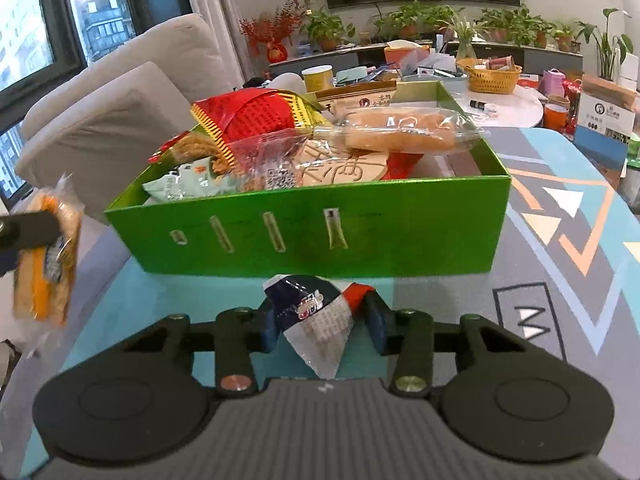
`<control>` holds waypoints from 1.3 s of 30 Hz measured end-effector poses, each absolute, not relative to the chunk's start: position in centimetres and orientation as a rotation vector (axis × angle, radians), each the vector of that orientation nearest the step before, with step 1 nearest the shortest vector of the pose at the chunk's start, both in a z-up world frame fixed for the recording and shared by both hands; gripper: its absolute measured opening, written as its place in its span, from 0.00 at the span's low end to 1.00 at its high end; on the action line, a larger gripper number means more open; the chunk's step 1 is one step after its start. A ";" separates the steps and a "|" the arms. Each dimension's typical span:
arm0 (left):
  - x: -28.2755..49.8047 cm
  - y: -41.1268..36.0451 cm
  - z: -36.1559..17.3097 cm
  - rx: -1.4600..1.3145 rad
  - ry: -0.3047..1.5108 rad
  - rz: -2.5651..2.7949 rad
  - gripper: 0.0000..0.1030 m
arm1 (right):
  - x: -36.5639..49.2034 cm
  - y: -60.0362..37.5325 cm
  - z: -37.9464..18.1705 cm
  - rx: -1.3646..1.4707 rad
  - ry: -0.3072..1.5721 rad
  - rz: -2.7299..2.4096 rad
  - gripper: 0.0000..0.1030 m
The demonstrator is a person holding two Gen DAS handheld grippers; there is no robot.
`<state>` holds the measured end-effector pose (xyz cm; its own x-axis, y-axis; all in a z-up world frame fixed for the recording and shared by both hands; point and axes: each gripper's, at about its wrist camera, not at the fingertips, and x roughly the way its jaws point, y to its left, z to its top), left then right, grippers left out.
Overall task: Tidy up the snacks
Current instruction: 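Carry the sachima packet and the wrapper over the green box with both grippers, then open the right gripper to drop the wrapper while the left gripper releases the sachima packet into the box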
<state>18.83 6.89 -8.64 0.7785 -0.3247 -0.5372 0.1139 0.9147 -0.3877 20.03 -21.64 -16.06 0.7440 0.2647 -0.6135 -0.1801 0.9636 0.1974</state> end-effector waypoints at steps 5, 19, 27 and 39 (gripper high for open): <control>19.3 6.5 -7.9 -0.328 0.623 -0.259 0.41 | 18.8 -21.5 -14.0 0.122 0.650 0.264 0.50; 24.1 4.8 -5.1 -0.323 0.536 -0.268 0.41 | 21.0 -22.1 -6.7 0.117 0.498 0.274 0.50; 27.1 4.2 -5.3 -0.332 0.500 -0.249 0.41 | 23.5 -22.0 -6.7 0.122 0.491 0.270 0.50; 30.2 3.6 -7.3 -0.304 0.519 -0.209 0.41 | 26.2 -22.0 -7.0 0.135 0.501 0.264 0.50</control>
